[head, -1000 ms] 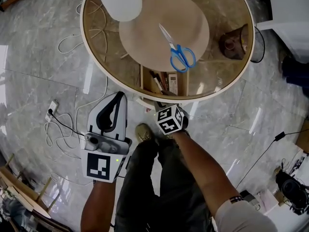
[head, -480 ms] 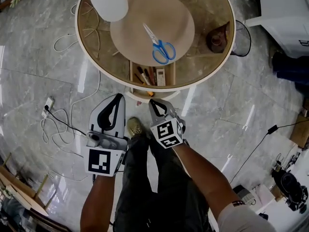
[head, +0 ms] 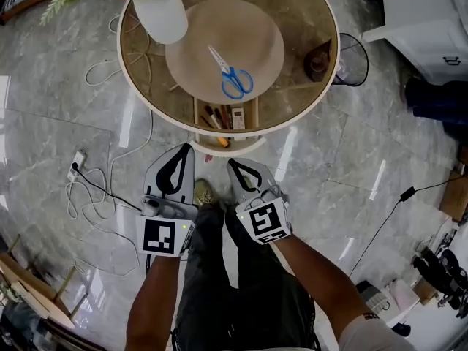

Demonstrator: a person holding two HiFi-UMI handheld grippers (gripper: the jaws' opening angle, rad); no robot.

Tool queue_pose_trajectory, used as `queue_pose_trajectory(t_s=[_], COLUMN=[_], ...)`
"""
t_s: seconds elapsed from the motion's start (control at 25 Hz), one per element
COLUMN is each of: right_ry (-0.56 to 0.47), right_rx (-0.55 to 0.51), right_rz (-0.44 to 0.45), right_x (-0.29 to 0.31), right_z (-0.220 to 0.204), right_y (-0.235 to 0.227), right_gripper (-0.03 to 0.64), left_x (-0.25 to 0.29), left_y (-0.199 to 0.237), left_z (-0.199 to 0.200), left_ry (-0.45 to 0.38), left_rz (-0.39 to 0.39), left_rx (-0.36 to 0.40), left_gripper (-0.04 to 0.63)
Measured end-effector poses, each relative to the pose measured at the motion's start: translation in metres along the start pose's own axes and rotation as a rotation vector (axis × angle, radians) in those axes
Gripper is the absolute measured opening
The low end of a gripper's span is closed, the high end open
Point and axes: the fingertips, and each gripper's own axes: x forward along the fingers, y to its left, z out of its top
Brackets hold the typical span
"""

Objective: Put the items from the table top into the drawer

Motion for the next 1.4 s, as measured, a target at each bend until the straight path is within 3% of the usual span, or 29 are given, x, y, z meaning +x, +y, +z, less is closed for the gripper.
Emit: queue_pose_trajectory(t_s=[0.2,0.56,1.04,1.4], right_ry=[-0.115,-0.201,-0.236,-0.148], right_rx=[0.006,0.042,0.046,0.021], right_rz=[-0.010,-0.053,-0.099,-0.142], right_x=[-0.020,-0.035,-0.014,0.017], right_z=[0.055,0.113,0.131,0.127], right_y=[-0.006,-0.029,-0.068,-0.103], right_gripper=[0.001,0.002,0.002,0.003], left_x=[0.000,0.005,0.039,0.054], left_y=[-0.012,-0.023,-0.019,-0.008], left_z=[0.005,0.026,0.031,0.033], left_ry=[0.029,0.028,0.028,0.034], left_rz=[-0.017,-0.038,-0.070,-0.067], left_rx=[0.025,0.047,0.089,0.079], left_gripper=[0.000,0.000,0.000,0.000])
